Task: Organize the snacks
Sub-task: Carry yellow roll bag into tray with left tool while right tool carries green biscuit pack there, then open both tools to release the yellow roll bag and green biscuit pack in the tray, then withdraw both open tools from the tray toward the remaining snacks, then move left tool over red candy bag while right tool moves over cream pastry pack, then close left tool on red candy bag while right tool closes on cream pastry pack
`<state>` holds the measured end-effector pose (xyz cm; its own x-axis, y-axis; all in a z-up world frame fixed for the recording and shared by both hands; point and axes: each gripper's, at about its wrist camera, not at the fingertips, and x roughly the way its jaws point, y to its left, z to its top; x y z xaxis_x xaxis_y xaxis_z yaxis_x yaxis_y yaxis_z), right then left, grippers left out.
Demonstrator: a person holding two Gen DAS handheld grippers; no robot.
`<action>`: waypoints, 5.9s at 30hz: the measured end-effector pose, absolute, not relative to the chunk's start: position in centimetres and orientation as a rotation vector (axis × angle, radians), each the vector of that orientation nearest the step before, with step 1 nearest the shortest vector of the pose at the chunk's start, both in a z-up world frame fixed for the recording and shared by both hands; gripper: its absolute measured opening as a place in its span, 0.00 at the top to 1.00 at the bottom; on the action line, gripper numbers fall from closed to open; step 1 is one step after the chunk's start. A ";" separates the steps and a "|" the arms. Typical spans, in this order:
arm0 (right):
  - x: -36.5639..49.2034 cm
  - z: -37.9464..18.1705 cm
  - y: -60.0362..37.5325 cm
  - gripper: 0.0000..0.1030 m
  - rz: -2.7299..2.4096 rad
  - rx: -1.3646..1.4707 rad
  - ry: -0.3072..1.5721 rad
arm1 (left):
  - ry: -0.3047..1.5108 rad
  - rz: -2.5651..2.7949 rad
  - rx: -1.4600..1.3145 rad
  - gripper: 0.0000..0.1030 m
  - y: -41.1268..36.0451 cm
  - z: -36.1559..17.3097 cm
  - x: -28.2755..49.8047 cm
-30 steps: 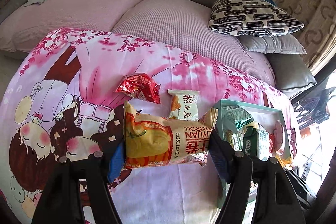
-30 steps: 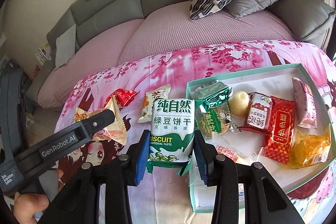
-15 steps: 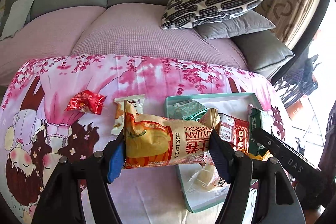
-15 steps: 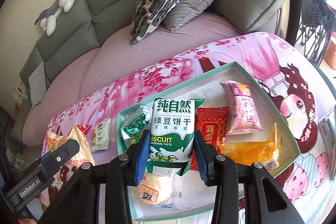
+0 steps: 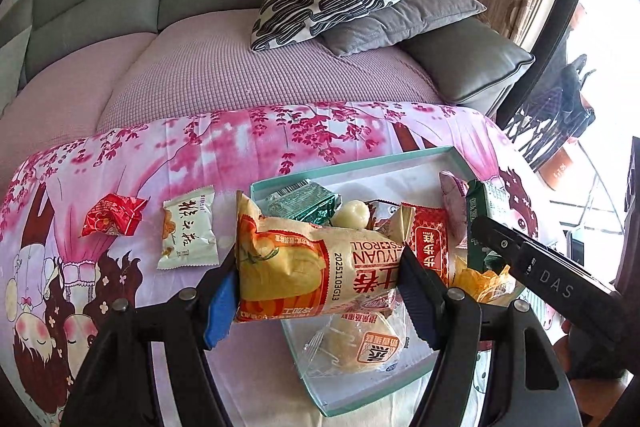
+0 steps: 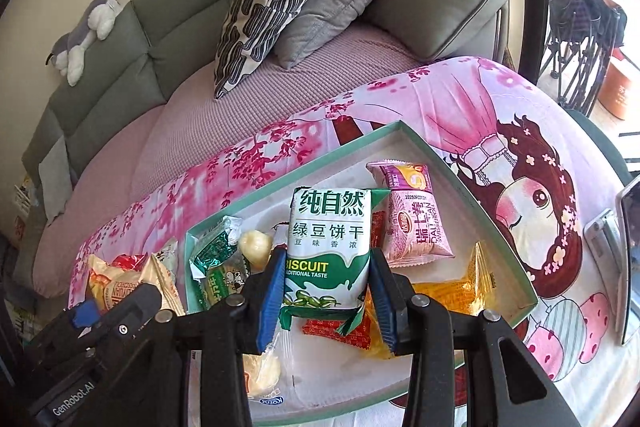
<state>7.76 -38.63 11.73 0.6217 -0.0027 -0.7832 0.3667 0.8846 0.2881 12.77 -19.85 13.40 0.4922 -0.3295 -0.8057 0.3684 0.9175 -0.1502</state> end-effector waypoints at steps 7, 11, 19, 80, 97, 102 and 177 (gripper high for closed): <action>8.2 11.1 -38.8 0.58 -0.201 0.462 0.888 | 0.973 -0.434 -0.022 0.29 -20.5 13.0 13.9; 8.7 11.1 -38.9 0.59 -0.193 0.452 0.878 | 0.980 -0.428 -0.038 0.29 -21.2 12.5 14.8; 9.6 9.2 -39.0 0.59 -0.209 0.441 0.941 | 1.008 -0.421 -0.030 0.29 -22.2 11.2 15.9; 8.6 11.4 -38.6 0.59 -0.304 0.366 0.951 | 1.023 -0.335 -0.032 0.19 -20.5 12.3 16.5; 9.1 11.0 -38.2 0.59 -0.291 0.358 0.959 | 1.096 -0.144 0.009 0.19 -15.4 9.0 18.3; 9.2 10.9 -38.1 0.58 -0.293 0.359 0.963 | 1.101 -0.138 -0.004 0.19 -15.0 8.8 18.4; 20.6 7.1 -16.6 0.09 0.180 0.090 1.032 | 1.132 0.002 -0.294 0.01 0.6 6.7 24.9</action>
